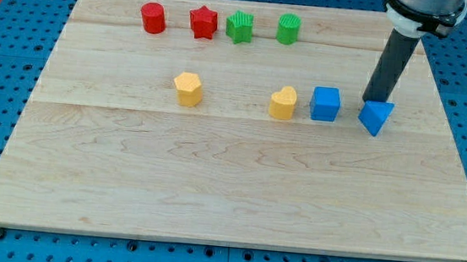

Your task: Slide blue cube to the red star

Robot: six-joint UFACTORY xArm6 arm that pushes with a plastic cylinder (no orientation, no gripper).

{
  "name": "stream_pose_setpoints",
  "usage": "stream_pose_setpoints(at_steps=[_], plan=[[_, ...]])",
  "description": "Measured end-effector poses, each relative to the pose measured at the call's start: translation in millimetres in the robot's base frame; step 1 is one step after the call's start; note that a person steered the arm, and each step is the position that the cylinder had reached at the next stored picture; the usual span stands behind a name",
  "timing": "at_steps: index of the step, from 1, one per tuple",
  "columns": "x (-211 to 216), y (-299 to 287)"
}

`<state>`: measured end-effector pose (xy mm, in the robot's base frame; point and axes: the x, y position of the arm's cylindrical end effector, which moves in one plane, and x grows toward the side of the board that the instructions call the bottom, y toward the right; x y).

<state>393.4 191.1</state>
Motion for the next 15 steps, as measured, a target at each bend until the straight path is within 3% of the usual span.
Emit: stream_pose_setpoints(at_steps=[3,4,13,15], plan=[[-119,-48],[-132,-77],[-136,-44],[-163,-102]])
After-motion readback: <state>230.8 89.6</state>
